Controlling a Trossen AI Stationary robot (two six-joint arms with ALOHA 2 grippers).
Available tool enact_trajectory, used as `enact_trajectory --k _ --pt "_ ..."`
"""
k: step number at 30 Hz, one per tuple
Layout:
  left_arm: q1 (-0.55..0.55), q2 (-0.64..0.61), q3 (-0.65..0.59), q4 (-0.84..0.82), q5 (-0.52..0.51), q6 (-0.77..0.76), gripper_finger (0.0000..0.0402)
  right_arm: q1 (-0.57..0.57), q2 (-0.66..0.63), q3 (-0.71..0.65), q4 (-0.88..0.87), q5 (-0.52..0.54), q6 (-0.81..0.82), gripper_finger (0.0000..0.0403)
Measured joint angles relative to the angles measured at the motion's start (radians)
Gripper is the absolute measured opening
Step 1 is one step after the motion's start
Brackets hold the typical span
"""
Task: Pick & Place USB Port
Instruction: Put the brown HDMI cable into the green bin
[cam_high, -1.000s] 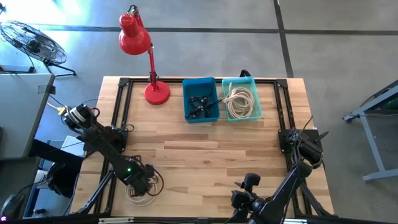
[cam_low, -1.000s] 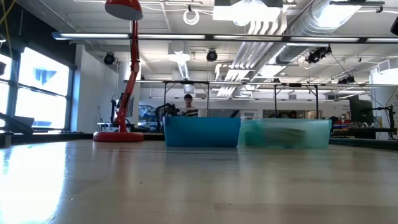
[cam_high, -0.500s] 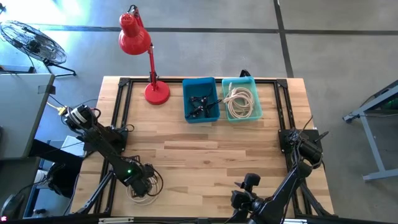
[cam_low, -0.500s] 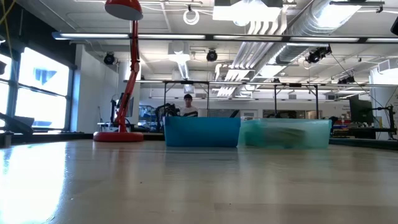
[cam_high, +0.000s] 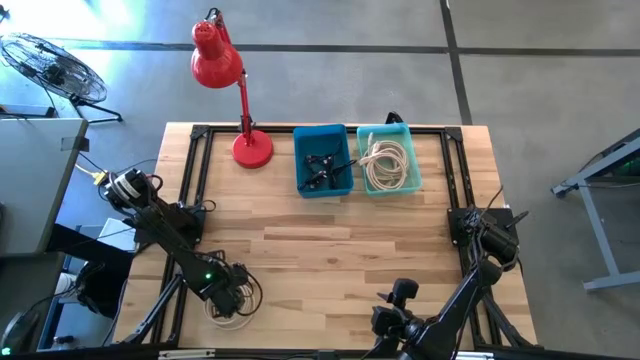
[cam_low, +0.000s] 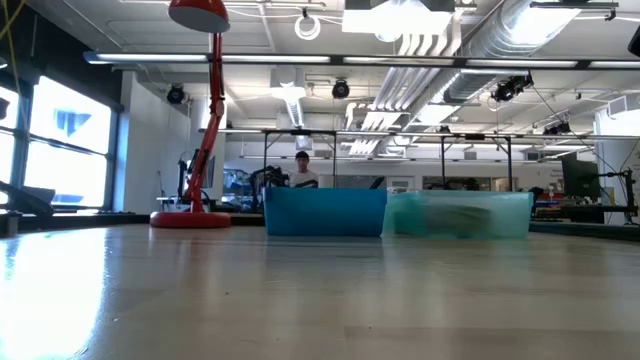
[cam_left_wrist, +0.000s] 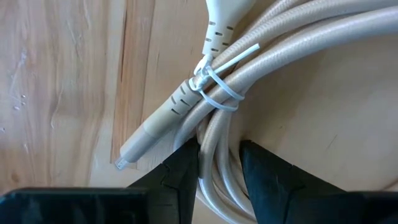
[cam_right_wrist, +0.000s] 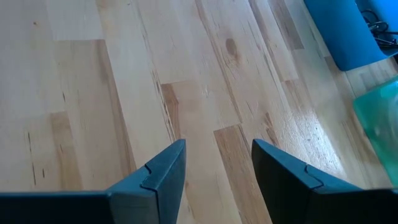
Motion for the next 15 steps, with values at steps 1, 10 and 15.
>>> enact_trajectory --k 1,10,15 --pt "0.0 0.0 0.0 0.0 -0.001 0.0 0.0118 0.0 0.0 0.0 0.0 0.0 -0.001 0.0176" --pt "-0.001 0.0 0.0 -0.005 -0.024 -0.001 0.0118 0.0 0.0 0.0 0.0 0.0 -0.002 0.0176" --pt "0.0 0.0 0.0 -0.008 -0.014 0.022 0.0112 0.0 0.0 0.0 0.0 0.0 -0.004 0.0176"
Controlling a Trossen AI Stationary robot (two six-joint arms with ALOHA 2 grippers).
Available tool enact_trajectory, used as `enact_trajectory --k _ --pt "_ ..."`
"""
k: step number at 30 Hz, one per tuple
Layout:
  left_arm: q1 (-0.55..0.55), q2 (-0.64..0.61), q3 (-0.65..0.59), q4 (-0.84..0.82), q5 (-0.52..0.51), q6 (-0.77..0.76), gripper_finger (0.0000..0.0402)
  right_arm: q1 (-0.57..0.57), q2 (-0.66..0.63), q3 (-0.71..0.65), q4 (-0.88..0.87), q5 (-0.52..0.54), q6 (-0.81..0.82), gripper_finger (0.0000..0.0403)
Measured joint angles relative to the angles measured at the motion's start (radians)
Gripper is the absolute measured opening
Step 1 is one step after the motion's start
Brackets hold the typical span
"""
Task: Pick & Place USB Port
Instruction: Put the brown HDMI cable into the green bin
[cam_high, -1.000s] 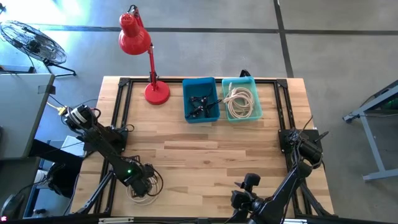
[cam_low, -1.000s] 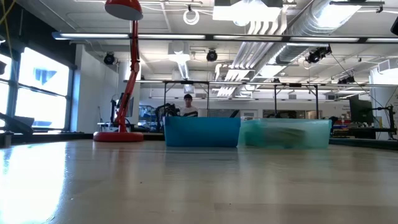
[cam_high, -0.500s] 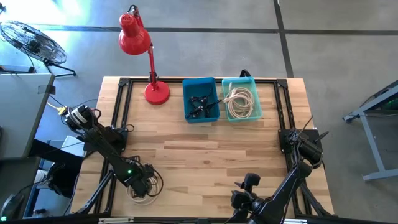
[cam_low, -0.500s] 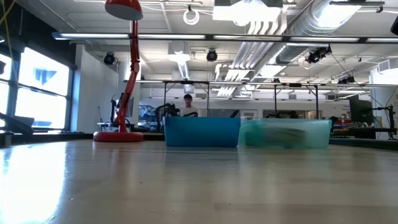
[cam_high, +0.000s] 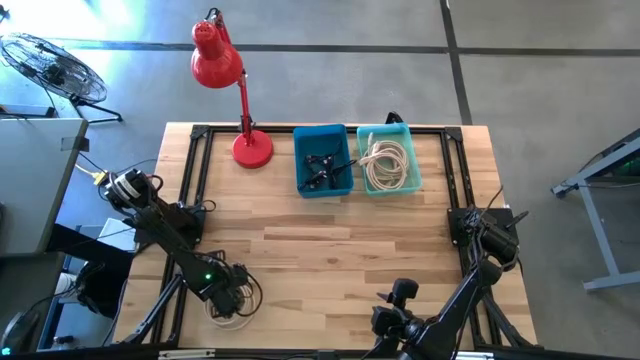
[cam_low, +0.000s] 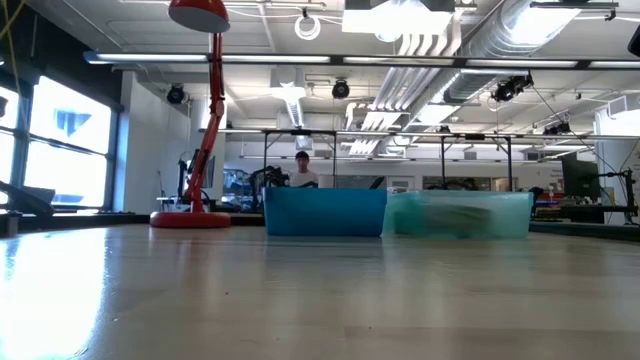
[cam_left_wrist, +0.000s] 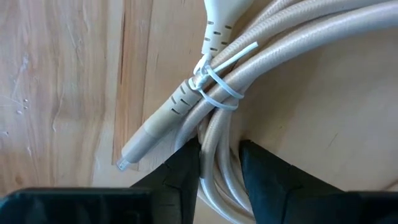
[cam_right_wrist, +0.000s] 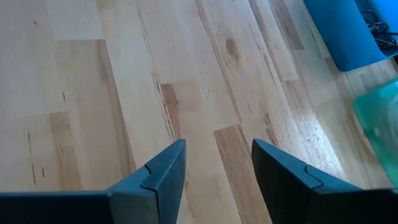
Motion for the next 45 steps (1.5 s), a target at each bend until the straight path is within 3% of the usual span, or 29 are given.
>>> enact_trajectory --k 6,14,18,24,35,40,45 --pt "0.001 0.0 0.0 -0.003 0.003 0.004 0.0028 0.0 0.0 0.0 0.0 0.0 0.0 0.0176" --pt "0.001 0.0 0.0 0.002 -0.028 0.004 0.0026 0.0 0.0 0.0 0.0 0.003 -0.009 0.0176" --pt "0.001 0.0 0.0 0.009 -0.15 0.001 0.0026 0.0 0.0 0.0 0.0 0.035 -0.027 0.0176" --pt "0.002 -0.008 -0.006 0.064 -0.455 0.009 0.0022 0.0 0.0 0.0 -0.001 0.072 -0.042 0.0176" --pt "0.002 -0.032 -0.004 0.481 -0.799 0.307 0.0007 -0.02 0.0 0.0 0.016 -0.001 -0.069 0.0176" --pt "0.002 -0.032 -0.003 0.727 -0.86 0.535 0.0007 -0.056 0.0 0.0 0.049 -0.111 -0.137 0.0176" --pt "0.011 -0.033 -0.003 0.878 -0.855 0.687 0.0007 -0.079 0.0 0.0 0.103 -0.128 -0.194 0.0176"
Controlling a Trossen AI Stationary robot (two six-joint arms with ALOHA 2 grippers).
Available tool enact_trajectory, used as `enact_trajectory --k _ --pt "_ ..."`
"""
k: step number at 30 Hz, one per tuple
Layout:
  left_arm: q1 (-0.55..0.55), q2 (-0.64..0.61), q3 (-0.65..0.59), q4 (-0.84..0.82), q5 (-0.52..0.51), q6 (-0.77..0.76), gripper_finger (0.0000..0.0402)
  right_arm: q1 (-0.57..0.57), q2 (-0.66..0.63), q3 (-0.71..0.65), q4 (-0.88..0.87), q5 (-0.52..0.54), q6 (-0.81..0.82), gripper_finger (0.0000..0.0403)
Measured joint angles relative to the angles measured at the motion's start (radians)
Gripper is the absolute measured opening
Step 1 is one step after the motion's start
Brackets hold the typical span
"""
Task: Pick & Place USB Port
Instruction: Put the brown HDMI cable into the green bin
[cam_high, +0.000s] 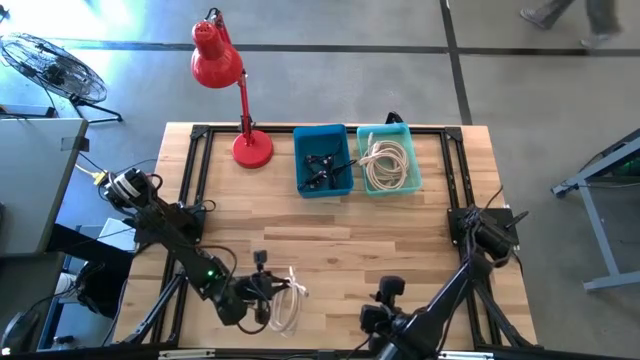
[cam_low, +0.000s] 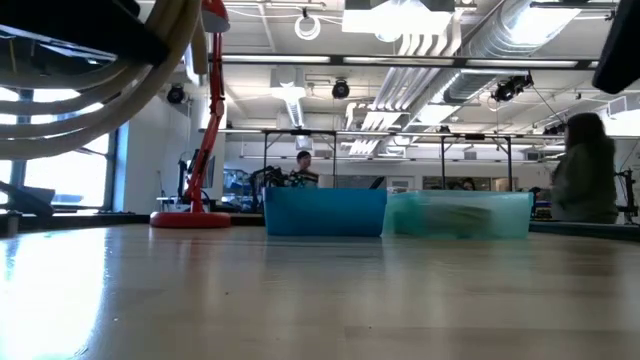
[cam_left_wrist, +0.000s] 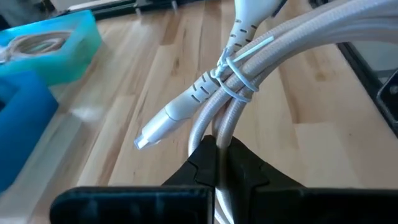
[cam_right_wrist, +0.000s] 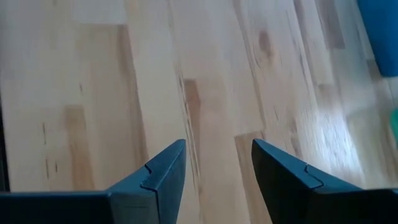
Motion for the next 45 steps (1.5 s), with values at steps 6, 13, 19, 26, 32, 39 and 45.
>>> enact_trajectory --k 6,13,19,26,32,39,45 --pt "0.005 0.0 0.001 0.017 0.012 0.028 0.001 -0.023 0.0 0.0 0.082 0.042 -0.064 0.0177" --pt "0.004 -0.001 0.001 0.022 0.023 0.05 0.0007 -0.029 0.0 0.0 0.24 0.186 -0.325 0.0177" --pt "0.005 -0.001 0.001 0.048 0.029 0.078 0.0007 -0.024 0.0 0.0 0.502 0.277 -0.758 0.0177" --pt "0.031 -0.001 0.001 0.217 0.157 0.199 0.0007 0.011 0.0 0.0 0.816 0.271 -1.417 0.0177" --pt "0.088 0.002 0.002 0.297 0.289 0.26 0.0007 0.013 0.0 0.0 0.958 0.329 -1.604 0.0177" --pt "0.153 0.053 0.002 0.345 0.383 0.26 0.0007 0.009 0.0 0.0 1.039 0.332 -1.678 0.0177" --pt "0.202 0.113 0.003 0.448 0.48 0.267 0.0007 -0.02 0.0 0.0 1.035 0.281 -1.597 0.0177"
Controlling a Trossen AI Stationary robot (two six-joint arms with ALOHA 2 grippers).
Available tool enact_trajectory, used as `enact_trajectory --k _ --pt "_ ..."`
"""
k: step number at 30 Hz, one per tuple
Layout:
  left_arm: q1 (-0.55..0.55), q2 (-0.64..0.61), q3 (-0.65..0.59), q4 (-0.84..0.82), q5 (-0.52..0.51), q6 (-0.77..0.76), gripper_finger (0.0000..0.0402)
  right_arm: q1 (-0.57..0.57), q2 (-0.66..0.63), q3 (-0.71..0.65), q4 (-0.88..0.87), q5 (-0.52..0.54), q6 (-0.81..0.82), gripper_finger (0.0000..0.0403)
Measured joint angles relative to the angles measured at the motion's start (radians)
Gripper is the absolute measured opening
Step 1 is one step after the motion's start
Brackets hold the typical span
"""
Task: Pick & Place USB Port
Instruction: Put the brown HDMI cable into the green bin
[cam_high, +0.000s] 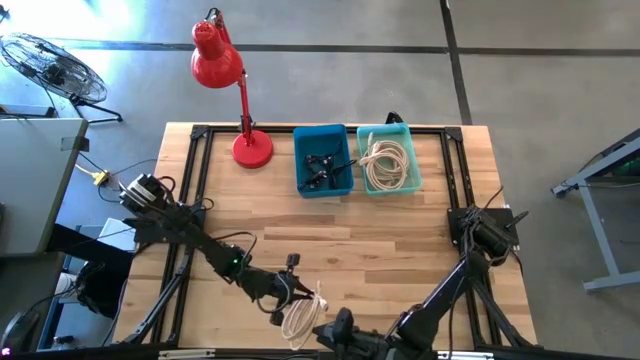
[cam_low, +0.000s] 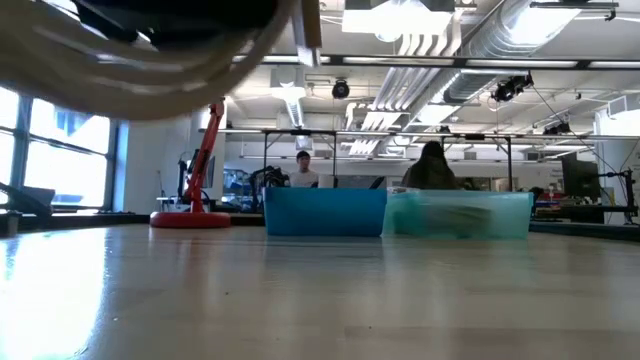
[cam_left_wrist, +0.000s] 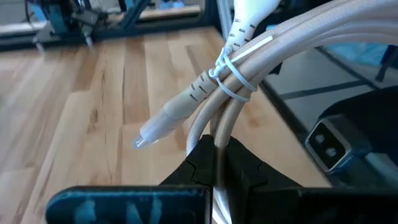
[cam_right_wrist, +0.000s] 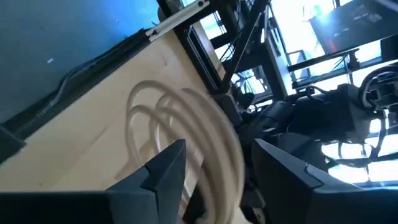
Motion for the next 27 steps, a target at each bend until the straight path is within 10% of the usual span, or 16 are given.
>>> enact_trajectory --k 27 --pt "0.018 0.034 -0.001 0.084 0.053 0.049 0.001 -0.092 0.0 0.0 -0.082 -0.145 0.157 0.0128"
